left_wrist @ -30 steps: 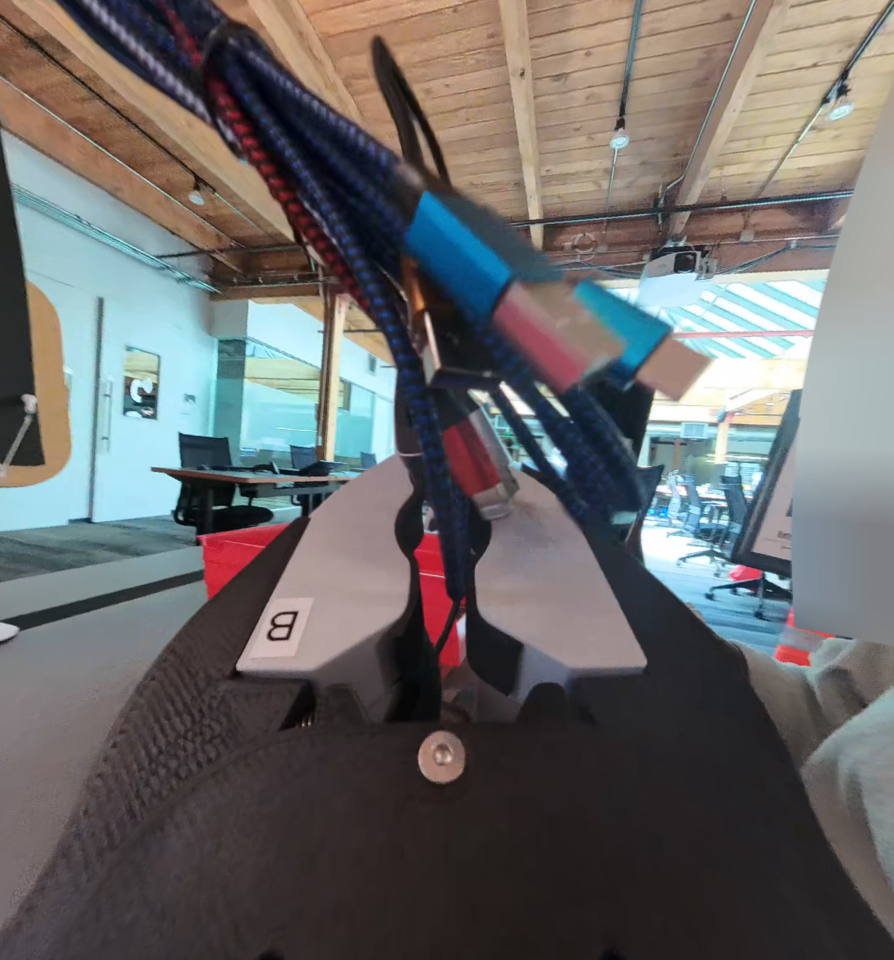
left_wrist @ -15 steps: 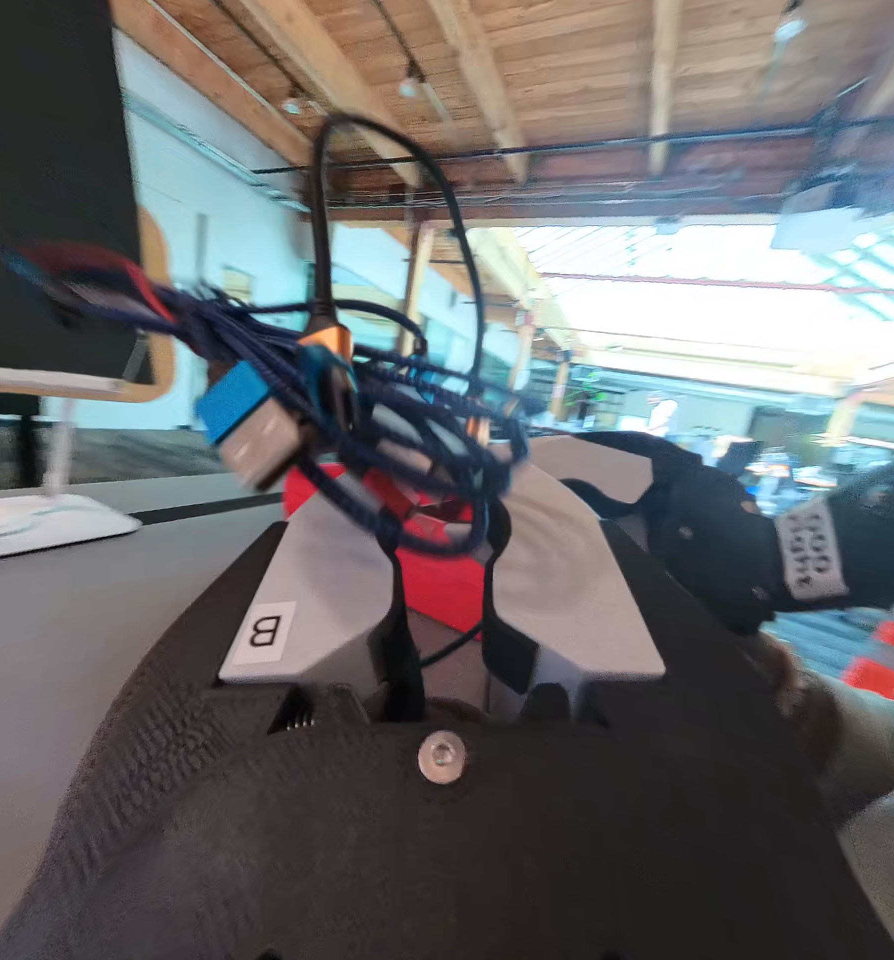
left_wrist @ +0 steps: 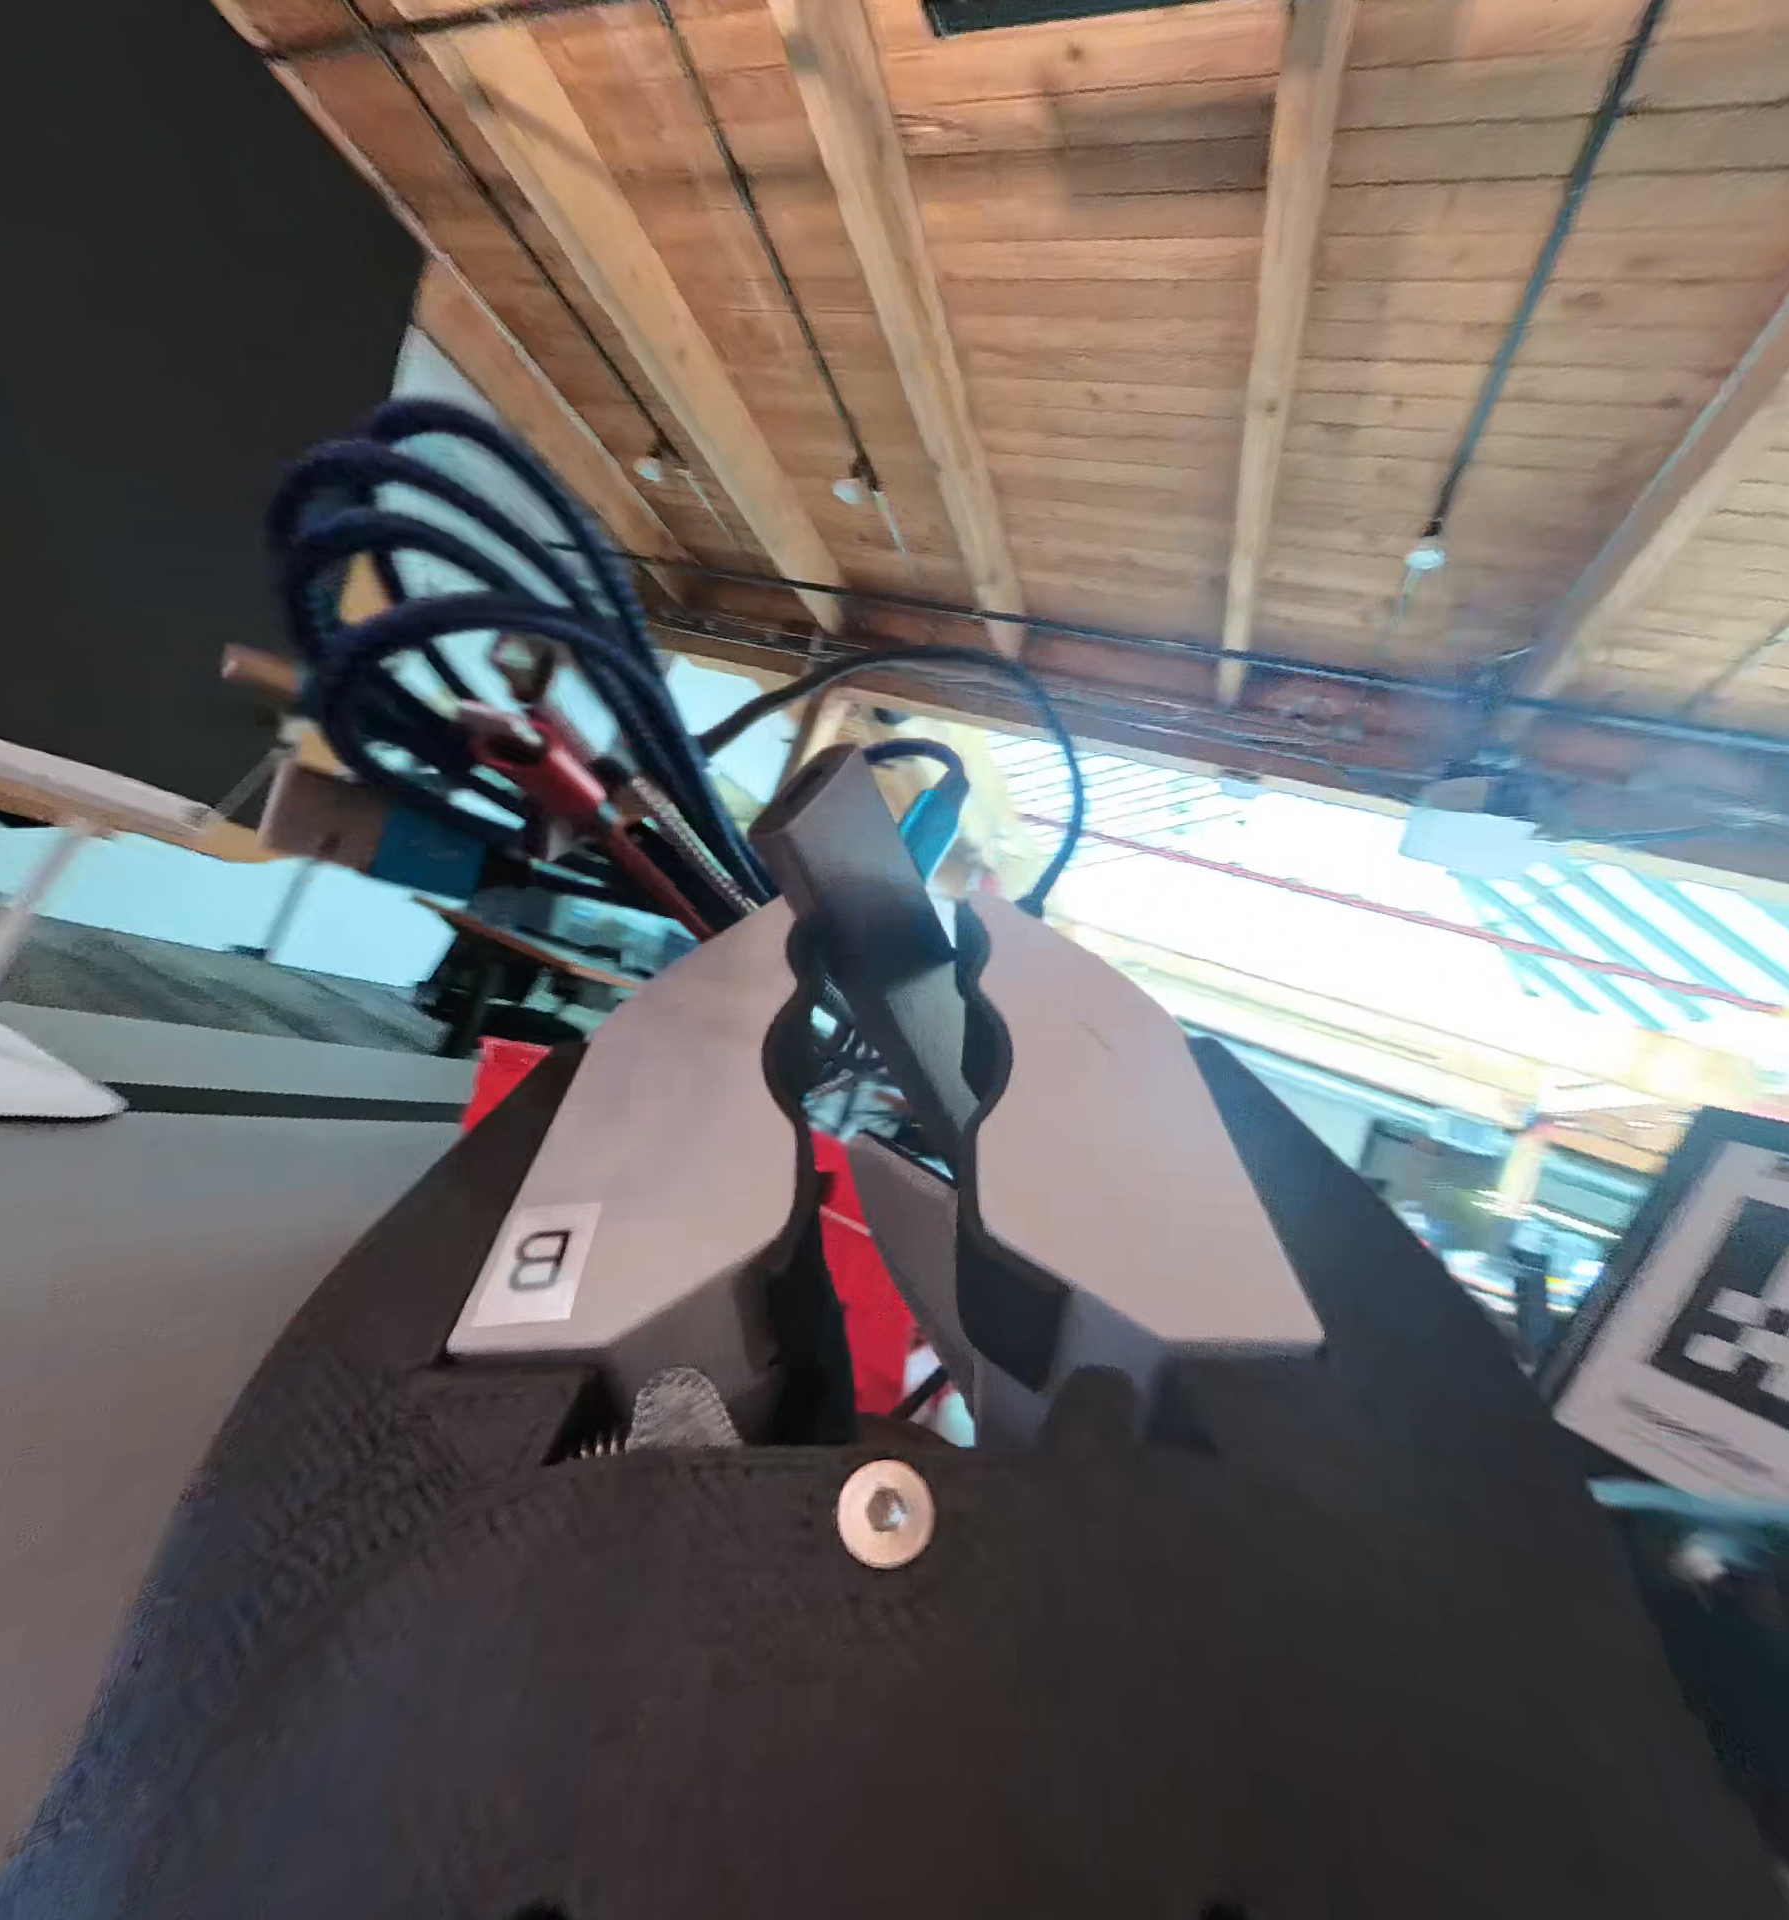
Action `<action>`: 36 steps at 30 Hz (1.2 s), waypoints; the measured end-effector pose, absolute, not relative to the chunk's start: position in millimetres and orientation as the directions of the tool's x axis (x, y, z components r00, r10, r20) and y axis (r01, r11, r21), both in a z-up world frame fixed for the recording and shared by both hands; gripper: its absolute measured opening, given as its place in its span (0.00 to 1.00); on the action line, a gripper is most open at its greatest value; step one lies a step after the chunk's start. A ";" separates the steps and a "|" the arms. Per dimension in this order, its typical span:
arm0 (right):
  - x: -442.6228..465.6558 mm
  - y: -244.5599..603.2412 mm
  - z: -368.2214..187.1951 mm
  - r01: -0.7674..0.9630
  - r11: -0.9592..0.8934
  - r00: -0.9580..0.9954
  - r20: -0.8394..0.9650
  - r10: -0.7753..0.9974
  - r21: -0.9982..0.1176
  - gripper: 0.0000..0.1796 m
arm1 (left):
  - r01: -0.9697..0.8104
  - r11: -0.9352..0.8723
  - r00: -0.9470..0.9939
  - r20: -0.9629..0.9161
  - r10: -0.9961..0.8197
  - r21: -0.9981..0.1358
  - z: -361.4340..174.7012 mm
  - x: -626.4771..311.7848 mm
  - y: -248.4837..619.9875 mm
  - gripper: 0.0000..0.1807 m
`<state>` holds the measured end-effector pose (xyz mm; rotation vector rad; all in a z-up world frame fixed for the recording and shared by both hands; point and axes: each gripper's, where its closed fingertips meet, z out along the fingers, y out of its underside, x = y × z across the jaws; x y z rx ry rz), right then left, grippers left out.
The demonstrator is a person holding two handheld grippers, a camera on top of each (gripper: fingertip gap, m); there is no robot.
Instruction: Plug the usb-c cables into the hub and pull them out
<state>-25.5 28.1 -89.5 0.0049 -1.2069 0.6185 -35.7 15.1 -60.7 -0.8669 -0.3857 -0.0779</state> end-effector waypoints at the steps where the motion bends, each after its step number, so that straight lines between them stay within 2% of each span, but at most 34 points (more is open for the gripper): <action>1: -26.3 27.8 -90.0 -0.420 0.868 0.270 0.877 0.397 -0.264 0.13 | 0.197 0.640 0.922 0.363 0.137 -0.743 -62.4 -38.7 15.0 0.15; 6: -29.2 30.3 -92.2 -0.298 0.949 0.443 0.865 0.235 -0.105 0.13 | 0.212 0.609 0.891 0.407 0.201 -0.764 -70.4 -44.7 17.7 0.17; 10: -32.0 35.7 -92.3 -0.238 0.970 0.500 0.849 0.170 -0.054 0.13 | 0.254 0.584 0.888 0.425 0.174 -0.771 -73.3 -45.6 20.6 0.16; 15: -30.4 32.6 -92.1 -0.257 0.966 0.503 0.851 0.152 -0.021 0.13 | 0.325 0.606 0.889 0.453 0.065 -0.726 -71.1 -42.6 19.9 0.14; 22: -36.9 44.7 -89.6 -0.062 0.990 0.597 0.799 -0.066 0.128 0.13 | 0.494 0.566 0.798 0.603 0.007 -0.660 -85.6 -51.1 31.1 0.16; 25: -40.8 42.7 -96.5 -0.070 0.984 0.583 0.807 -0.094 0.165 0.13 | 0.493 0.564 0.795 0.607 0.019 -0.662 -89.9 -55.1 30.5 0.15; 27: -40.2 35.0 -101.7 -0.150 0.976 0.544 0.837 -0.051 0.157 0.13 | 0.469 0.580 0.809 0.587 0.020 -0.666 -87.9 -54.9 28.3 0.14; 29: -35.1 21.4 -111.7 -0.342 0.938 0.418 0.904 0.091 0.064 0.14 | 0.408 0.588 0.837 0.544 0.065 -0.698 -85.6 -56.3 24.0 0.13; 30: -30.3 15.8 -114.3 -0.439 0.898 0.323 0.928 0.186 -0.027 0.14 | 0.370 0.589 0.854 0.513 0.090 -0.718 -83.9 -56.3 22.1 0.13; 32: -24.7 11.4 -112.4 -0.543 0.788 0.078 0.917 0.391 -0.290 0.15 | 0.330 0.594 0.876 0.472 0.097 -0.734 -79.2 -53.2 20.1 0.13; 34: -21.2 9.3 -108.8 -0.546 0.610 -0.211 0.799 0.563 -0.574 0.16 | 0.288 0.589 0.899 0.425 0.107 -0.755 -76.1 -49.6 19.6 0.08; 36: -17.6 12.5 -100.8 -0.479 0.388 -0.448 0.600 0.663 -0.787 0.16 | 0.231 0.573 0.909 0.385 0.161 -0.786 -78.6 -50.8 20.4 0.05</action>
